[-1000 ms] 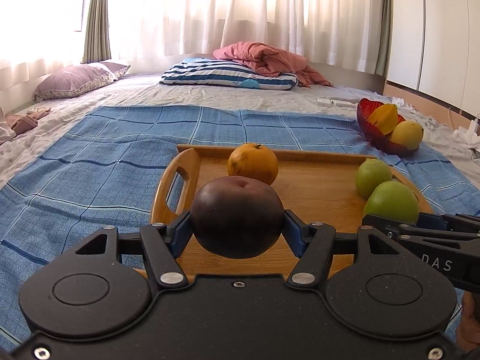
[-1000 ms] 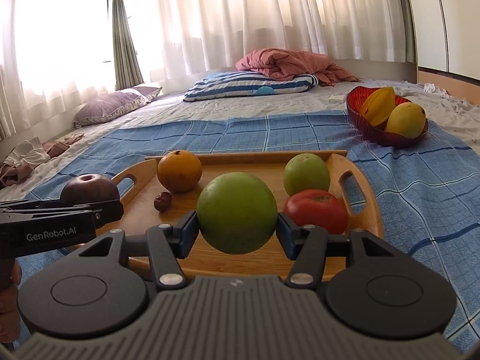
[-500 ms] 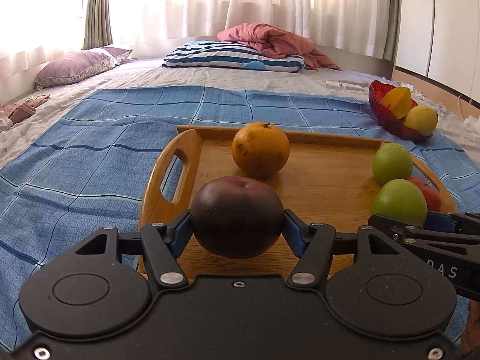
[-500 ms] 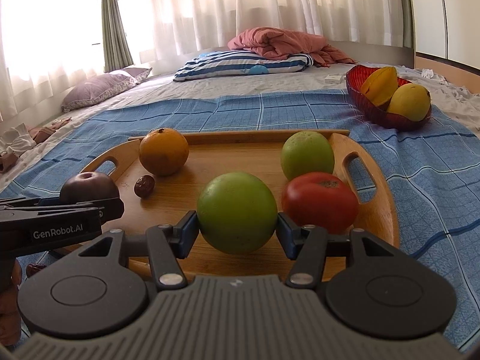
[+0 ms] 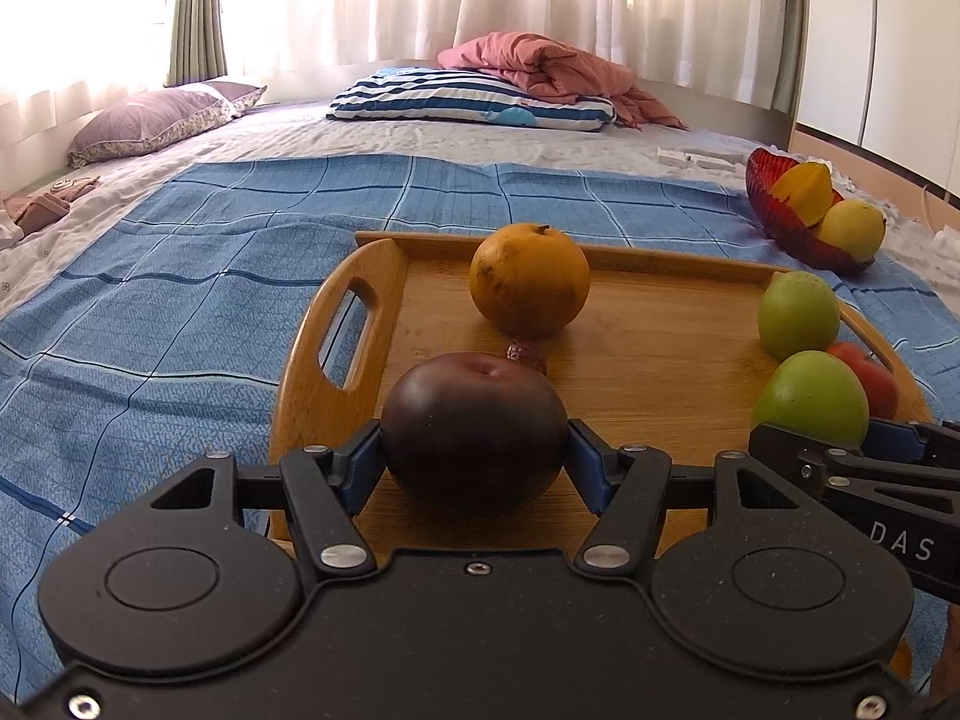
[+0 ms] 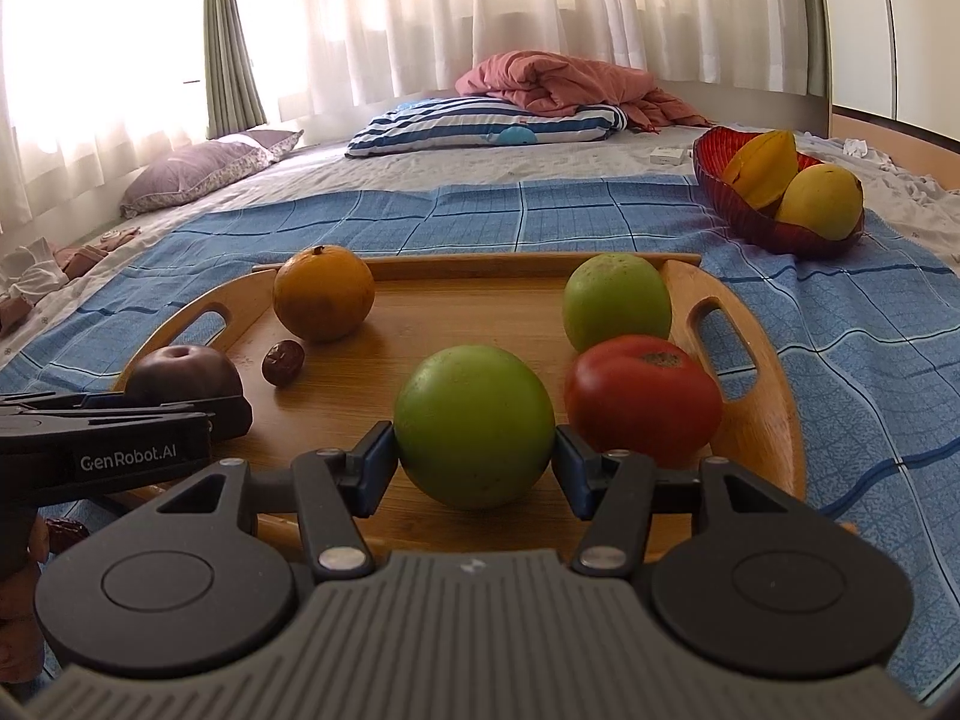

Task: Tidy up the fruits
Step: 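Carry the plum with the left tool while the right tool carries the green apple over the tray, then lower the plum onto the tray and open the left tool while the right tool releases the apple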

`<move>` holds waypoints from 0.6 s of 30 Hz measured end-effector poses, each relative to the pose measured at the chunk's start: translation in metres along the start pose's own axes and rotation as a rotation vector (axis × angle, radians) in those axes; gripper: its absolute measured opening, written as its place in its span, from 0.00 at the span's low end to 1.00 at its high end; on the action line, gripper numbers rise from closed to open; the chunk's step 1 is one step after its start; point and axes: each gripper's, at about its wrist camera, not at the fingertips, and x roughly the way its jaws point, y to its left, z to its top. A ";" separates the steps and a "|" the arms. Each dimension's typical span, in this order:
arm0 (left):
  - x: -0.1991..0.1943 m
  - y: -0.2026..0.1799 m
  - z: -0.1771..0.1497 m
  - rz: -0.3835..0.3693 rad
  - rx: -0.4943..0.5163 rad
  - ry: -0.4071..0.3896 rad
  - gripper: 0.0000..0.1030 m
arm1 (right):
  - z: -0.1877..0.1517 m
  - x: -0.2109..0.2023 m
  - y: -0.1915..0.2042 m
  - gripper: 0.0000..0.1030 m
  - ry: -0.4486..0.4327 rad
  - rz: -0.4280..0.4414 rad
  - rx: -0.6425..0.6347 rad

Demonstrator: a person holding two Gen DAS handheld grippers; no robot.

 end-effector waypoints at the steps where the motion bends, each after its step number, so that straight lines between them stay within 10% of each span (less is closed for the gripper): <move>1: 0.001 0.000 -0.001 0.001 0.000 0.002 0.60 | 0.000 0.000 0.000 0.58 -0.001 0.000 -0.001; 18: 0.003 -0.003 -0.003 0.009 0.032 0.003 0.61 | -0.002 -0.004 0.002 0.61 0.006 -0.007 -0.030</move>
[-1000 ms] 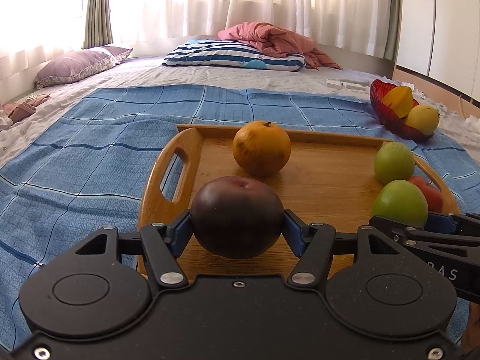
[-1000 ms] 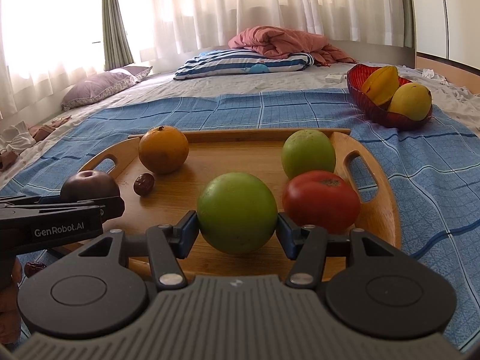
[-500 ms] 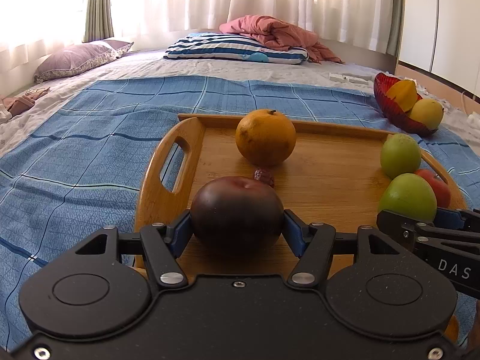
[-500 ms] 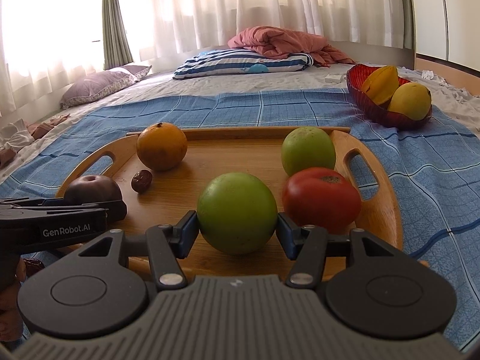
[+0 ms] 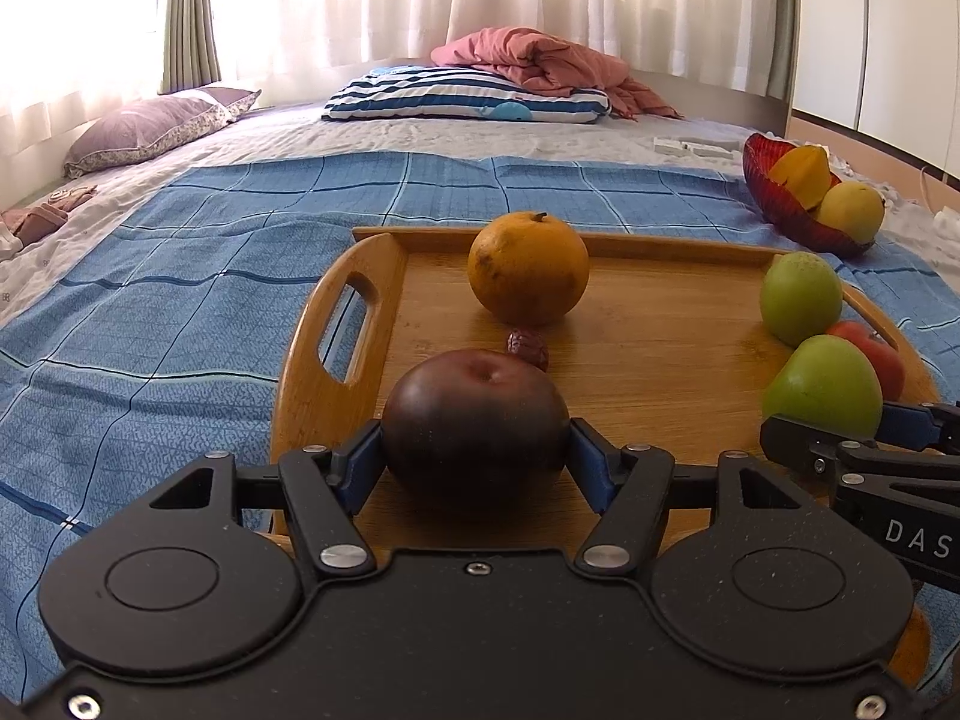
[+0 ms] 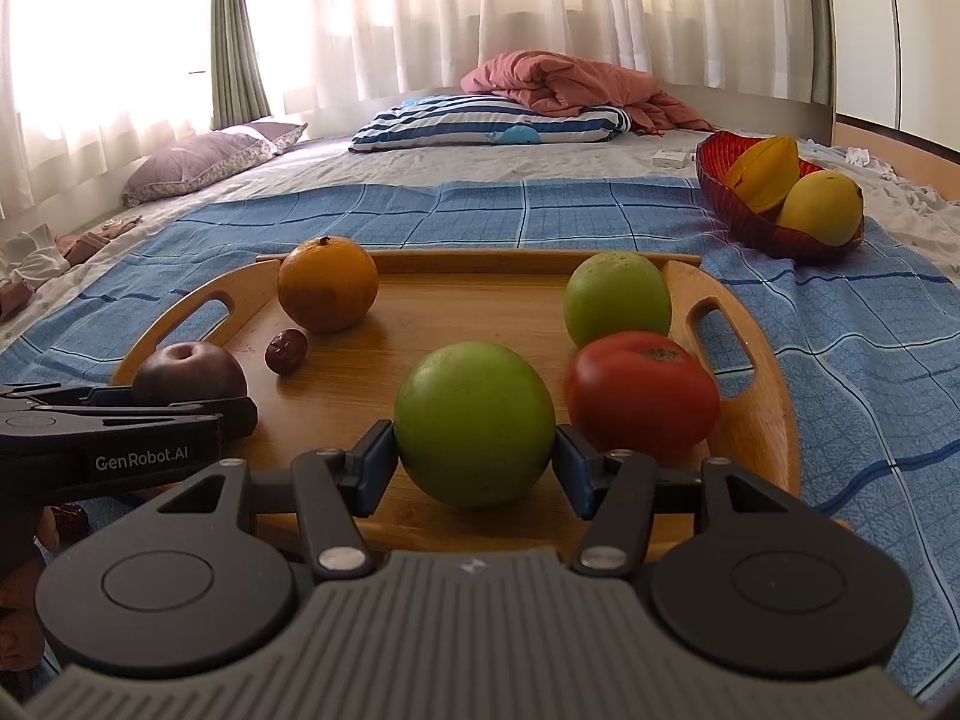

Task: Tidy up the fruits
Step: 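Lower the plum onto the tray and open the left tool while the right tool releases the apple, then move the open left tool to a red date while the right tool approaches an orange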

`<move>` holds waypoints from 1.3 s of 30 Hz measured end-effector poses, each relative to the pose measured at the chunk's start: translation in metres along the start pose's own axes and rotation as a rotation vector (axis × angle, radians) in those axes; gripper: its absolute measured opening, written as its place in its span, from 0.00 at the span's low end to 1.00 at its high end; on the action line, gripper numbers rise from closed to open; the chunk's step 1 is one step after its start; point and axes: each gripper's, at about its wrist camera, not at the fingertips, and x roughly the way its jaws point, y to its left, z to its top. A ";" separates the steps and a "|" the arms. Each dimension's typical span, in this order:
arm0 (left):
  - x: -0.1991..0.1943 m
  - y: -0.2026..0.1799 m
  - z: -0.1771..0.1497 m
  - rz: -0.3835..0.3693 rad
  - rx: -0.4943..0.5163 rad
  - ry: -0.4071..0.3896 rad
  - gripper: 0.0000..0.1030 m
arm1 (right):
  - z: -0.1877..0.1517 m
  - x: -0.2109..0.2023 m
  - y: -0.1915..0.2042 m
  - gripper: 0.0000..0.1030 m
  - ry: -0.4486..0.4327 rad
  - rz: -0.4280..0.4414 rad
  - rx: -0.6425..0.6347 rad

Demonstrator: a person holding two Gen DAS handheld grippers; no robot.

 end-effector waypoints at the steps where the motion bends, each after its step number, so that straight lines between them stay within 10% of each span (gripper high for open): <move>1: 0.000 0.000 0.000 0.002 0.000 0.000 0.61 | 0.000 0.000 0.000 0.61 0.000 -0.001 -0.001; 23: -0.057 0.010 -0.013 -0.018 -0.030 -0.069 0.93 | -0.013 -0.042 0.018 0.99 -0.079 -0.026 -0.133; 39: -0.107 0.029 -0.050 -0.018 -0.046 -0.117 1.00 | -0.043 -0.075 0.020 1.00 -0.108 -0.021 -0.096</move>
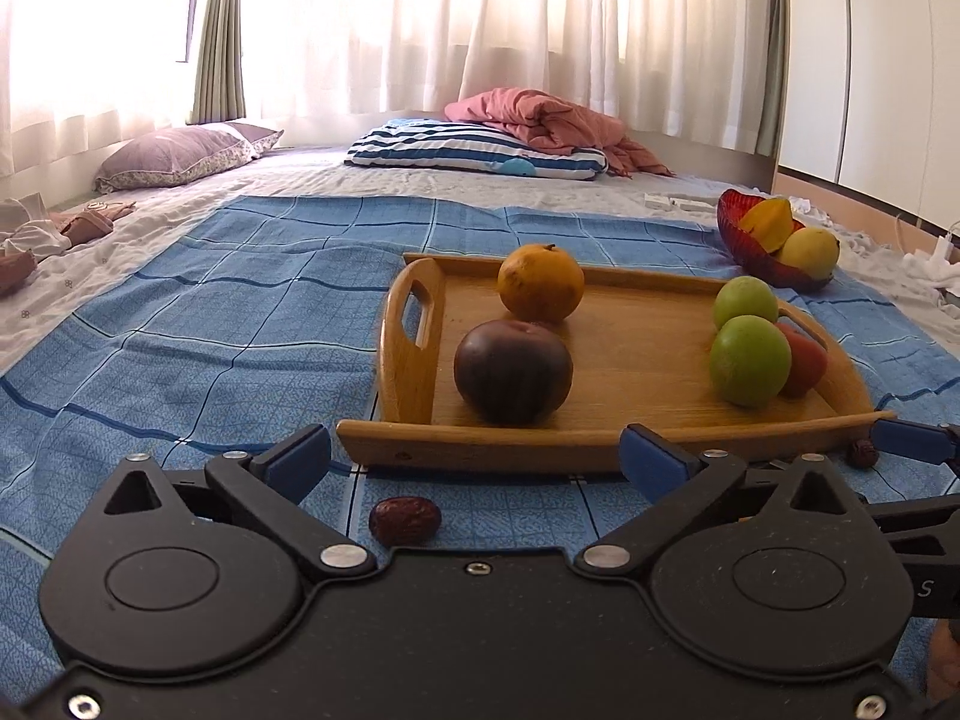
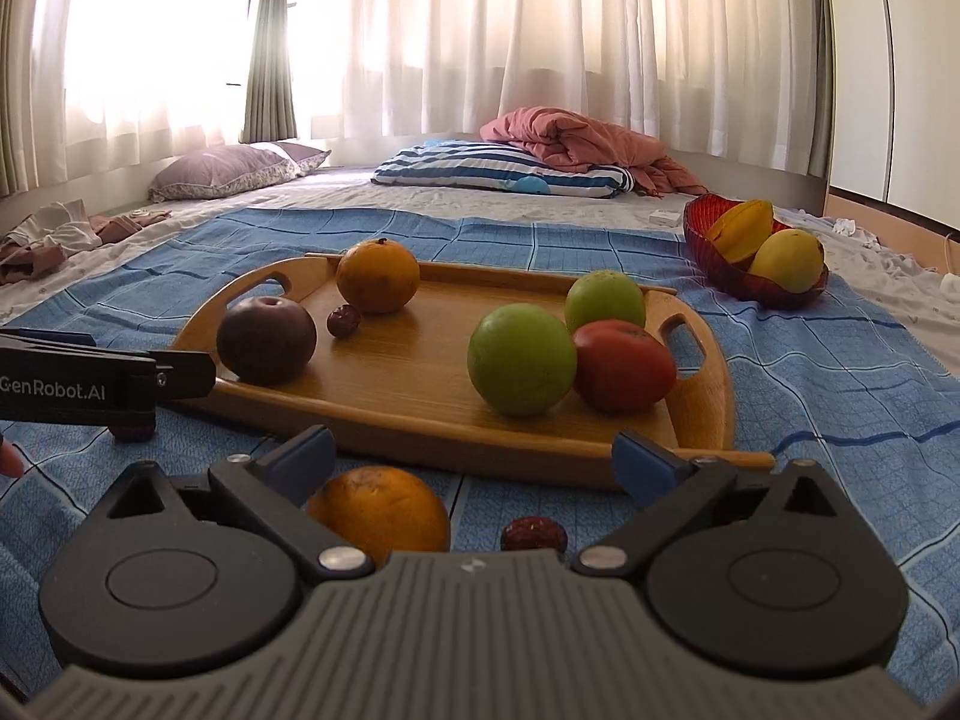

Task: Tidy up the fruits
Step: 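Move the open left tool to a red date while the right tool approaches an orange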

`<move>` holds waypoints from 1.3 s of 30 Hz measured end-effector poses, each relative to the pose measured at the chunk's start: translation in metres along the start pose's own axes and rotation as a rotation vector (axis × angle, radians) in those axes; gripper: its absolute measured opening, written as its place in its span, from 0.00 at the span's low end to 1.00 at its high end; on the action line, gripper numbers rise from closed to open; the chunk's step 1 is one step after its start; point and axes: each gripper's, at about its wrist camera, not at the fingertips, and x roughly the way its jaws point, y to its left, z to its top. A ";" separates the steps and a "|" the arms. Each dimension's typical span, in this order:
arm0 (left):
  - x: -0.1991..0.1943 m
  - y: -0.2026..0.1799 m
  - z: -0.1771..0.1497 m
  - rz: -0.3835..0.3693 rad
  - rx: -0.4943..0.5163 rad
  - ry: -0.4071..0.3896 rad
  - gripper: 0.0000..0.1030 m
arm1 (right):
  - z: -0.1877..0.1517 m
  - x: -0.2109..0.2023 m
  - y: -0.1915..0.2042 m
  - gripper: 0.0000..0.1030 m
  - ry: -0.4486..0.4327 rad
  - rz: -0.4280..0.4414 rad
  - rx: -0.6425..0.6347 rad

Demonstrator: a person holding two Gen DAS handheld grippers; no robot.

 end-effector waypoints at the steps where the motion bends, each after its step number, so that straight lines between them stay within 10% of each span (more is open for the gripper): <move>1: -0.002 0.001 -0.002 0.002 -0.004 0.001 1.00 | -0.002 -0.002 0.000 1.00 -0.005 0.004 0.009; 22: 0.011 0.010 -0.023 0.039 -0.019 0.051 0.99 | -0.034 -0.015 0.017 1.00 -0.043 0.045 0.003; 39: 0.025 0.007 -0.029 0.056 -0.025 0.089 0.80 | -0.042 -0.009 0.026 1.00 -0.044 0.047 -0.062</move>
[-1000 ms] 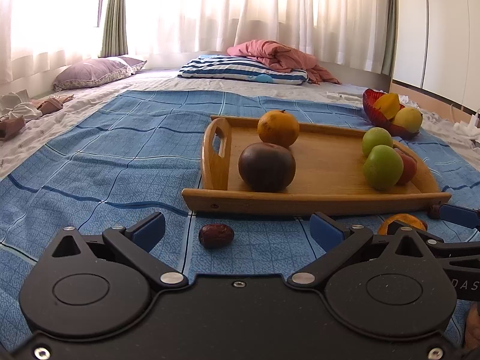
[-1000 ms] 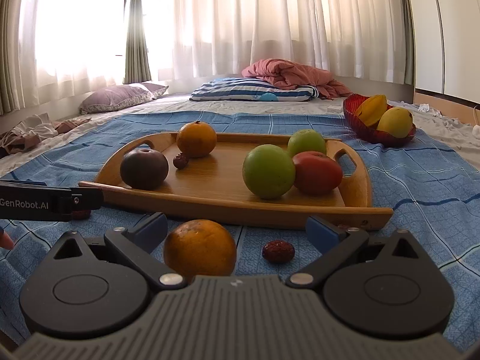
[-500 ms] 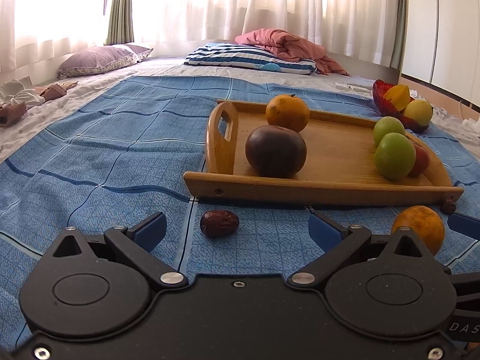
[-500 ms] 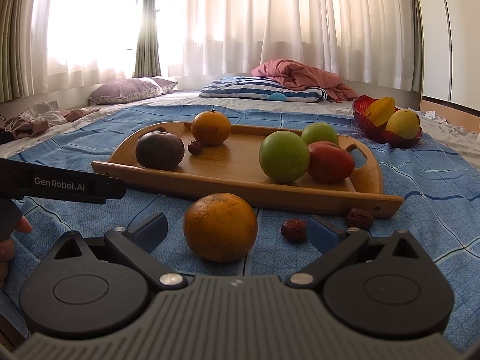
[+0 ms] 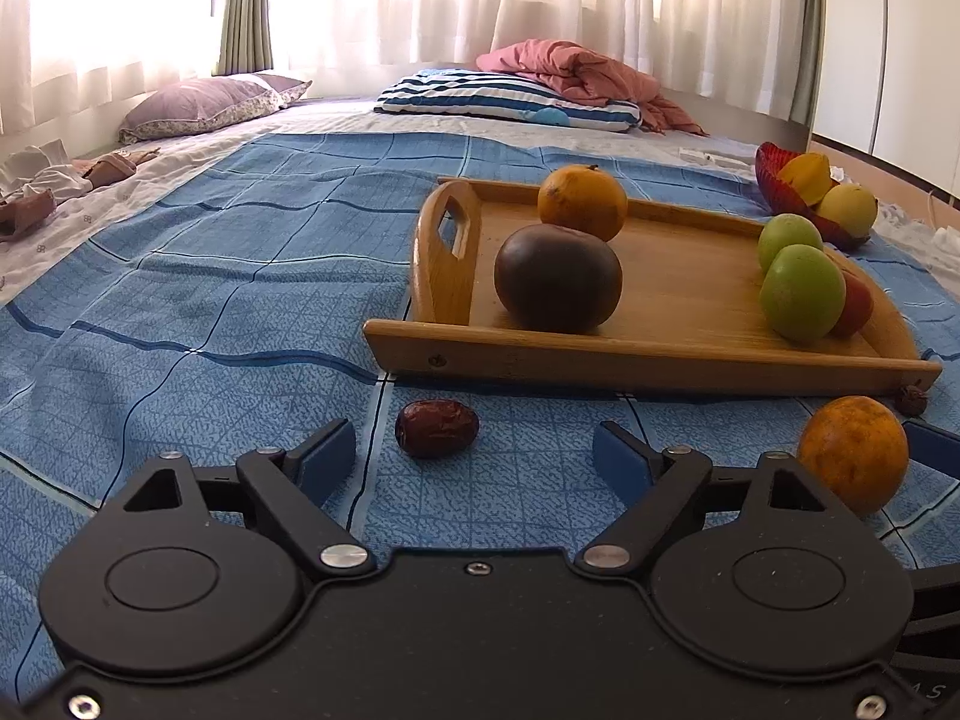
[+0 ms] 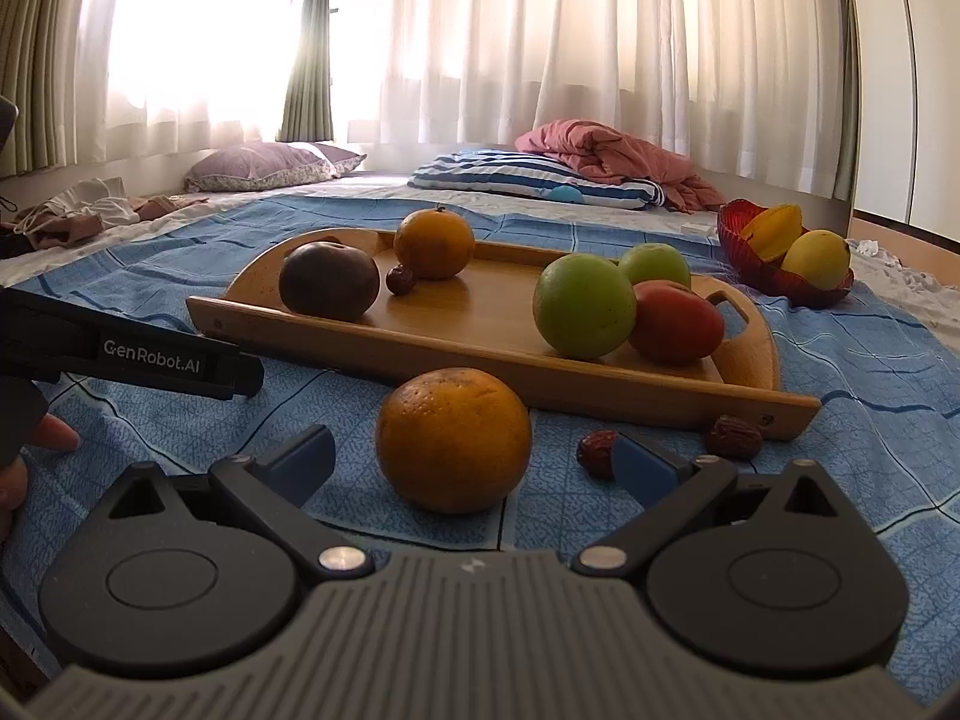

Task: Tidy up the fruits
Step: 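Move the open left tool to a red date while the right tool approaches an orange, then grasp the red date with the left tool while the right tool grasps the orange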

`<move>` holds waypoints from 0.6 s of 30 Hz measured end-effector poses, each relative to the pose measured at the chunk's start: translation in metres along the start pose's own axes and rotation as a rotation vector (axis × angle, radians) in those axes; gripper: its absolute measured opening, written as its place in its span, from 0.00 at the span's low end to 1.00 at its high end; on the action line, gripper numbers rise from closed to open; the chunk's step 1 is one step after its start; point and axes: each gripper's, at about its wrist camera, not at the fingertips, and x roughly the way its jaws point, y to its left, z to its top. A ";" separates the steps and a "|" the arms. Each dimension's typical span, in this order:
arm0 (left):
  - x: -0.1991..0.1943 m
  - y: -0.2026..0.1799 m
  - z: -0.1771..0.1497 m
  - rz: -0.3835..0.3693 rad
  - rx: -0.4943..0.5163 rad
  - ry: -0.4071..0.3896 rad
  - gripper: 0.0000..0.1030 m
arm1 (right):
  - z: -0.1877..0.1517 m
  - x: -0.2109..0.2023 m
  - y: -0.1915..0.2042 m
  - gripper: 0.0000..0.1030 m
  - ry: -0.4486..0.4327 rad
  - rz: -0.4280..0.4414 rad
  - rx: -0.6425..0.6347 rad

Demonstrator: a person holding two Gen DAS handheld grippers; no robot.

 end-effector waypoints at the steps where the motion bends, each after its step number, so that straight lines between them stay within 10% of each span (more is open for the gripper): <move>1: 0.000 0.000 -0.001 -0.001 0.001 0.001 0.79 | 0.000 0.000 0.000 1.00 -0.002 0.008 -0.003; 18: -0.004 -0.010 0.003 0.007 0.068 -0.014 0.28 | -0.002 -0.002 0.001 0.89 -0.029 0.017 -0.001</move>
